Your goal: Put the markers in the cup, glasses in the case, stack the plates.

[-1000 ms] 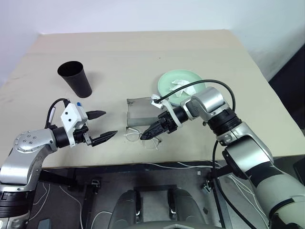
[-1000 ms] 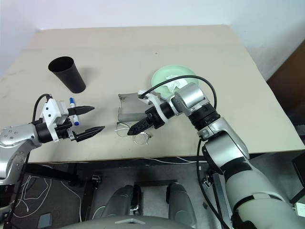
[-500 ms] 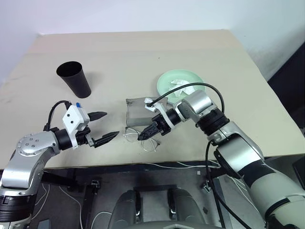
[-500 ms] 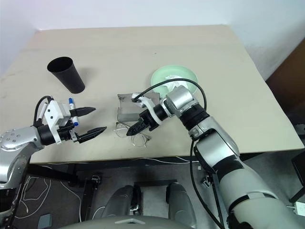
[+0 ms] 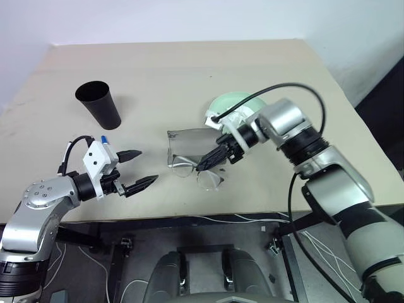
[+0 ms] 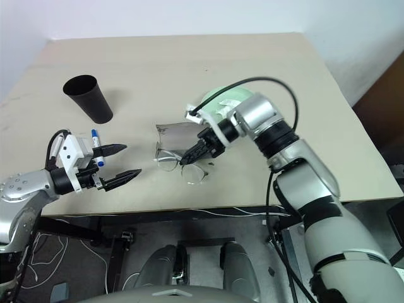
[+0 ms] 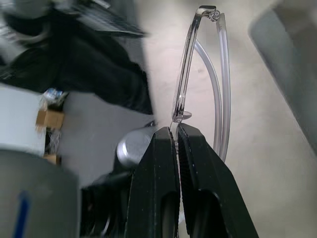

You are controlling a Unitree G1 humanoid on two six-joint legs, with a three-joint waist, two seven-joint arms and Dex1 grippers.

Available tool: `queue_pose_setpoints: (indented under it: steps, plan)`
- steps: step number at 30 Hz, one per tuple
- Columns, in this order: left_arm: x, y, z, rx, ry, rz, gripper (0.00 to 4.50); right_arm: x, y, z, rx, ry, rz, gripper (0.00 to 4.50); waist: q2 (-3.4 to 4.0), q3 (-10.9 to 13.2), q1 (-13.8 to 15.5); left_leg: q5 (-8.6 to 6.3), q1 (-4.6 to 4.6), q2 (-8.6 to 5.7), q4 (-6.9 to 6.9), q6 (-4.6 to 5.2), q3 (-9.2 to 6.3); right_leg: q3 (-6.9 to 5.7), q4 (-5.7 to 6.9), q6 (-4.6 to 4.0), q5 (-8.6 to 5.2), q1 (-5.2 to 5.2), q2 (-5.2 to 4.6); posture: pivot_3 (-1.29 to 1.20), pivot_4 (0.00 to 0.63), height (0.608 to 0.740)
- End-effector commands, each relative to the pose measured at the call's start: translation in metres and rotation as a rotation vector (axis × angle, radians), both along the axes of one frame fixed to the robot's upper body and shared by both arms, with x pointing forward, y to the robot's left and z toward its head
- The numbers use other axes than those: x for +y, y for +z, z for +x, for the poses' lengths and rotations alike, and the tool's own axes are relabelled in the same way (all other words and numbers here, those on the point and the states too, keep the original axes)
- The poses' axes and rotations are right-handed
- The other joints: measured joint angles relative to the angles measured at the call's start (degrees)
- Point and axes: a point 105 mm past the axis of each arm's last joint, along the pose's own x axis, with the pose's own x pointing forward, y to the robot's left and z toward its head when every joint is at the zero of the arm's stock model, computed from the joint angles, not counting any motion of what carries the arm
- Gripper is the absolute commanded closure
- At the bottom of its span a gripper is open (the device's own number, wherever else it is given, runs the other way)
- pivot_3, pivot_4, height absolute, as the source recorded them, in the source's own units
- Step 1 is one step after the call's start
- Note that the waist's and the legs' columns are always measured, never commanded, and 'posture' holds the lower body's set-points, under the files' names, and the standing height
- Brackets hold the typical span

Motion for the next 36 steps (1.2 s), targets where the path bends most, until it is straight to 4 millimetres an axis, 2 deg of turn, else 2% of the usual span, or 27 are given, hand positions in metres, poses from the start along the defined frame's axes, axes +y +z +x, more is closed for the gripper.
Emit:
queue_pose_setpoints:
  steps: [1,4,15,23,27,30,36]
  plan:
    - [-0.001,0.011,-0.002,-0.042,-0.007,-0.003,0.0,0.007,0.03,0.008,-0.159,0.083,0.067,4.46,0.0,0.0,-0.2,0.0,0.0,0.01,0.0,0.0,0.0,0.0,0.04,0.0,0.0,-0.02,0.01,0.0,0.15,0.74]
    - [-0.007,0.009,-0.005,-0.037,-0.016,-0.017,0.0,0.004,0.027,0.025,-0.374,0.16,-0.02,4.46,0.0,0.0,0.0,0.03,0.01,0.06,-0.03,-0.06,-0.02,-0.01,0.06,0.0,0.0,-0.04,0.07,0.0,0.15,0.74]
    - [-0.003,0.006,-0.018,-0.026,0.032,-0.024,0.0,0.021,0.016,0.048,-0.638,0.329,-0.15,4.46,0.0,0.0,0.0,0.08,0.01,0.04,-0.12,-0.14,0.05,0.0,0.05,0.0,0.0,-0.06,0.06,0.0,0.15,0.74]
    - [-0.002,0.005,-0.025,-0.018,0.066,-0.035,0.0,0.034,0.041,0.054,-0.721,0.275,-0.104,4.46,0.0,0.0,0.0,0.15,0.01,0.03,-0.36,-0.33,0.01,0.0,0.02,-0.01,-0.01,-0.16,0.02,0.0,0.15,0.74]
    - [-0.001,0.005,-0.028,-0.016,0.074,-0.033,0.0,0.035,0.044,0.057,-0.733,0.236,-0.092,4.46,0.01,0.0,-0.1,0.22,0.02,0.04,-0.54,-0.43,0.0,0.0,0.02,-0.06,-0.03,-0.24,0.03,0.0,0.15,0.74]
    - [0.0,0.005,-0.029,-0.017,0.078,-0.035,0.0,0.033,0.035,0.06,-0.719,0.211,-0.115,4.46,0.01,0.0,-0.1,0.23,0.02,0.04,-0.54,-0.44,0.0,-0.01,0.02,-0.07,-0.04,-0.24,0.03,0.0,0.15,0.74]
    - [0.001,0.007,-0.027,-0.022,0.08,-0.033,0.0,0.032,0.004,0.061,-0.676,0.208,-0.168,4.46,0.0,0.0,-0.1,0.25,0.02,0.04,-0.54,-0.44,0.0,-0.01,0.04,-0.07,-0.04,-0.23,0.03,0.0,0.15,0.74]
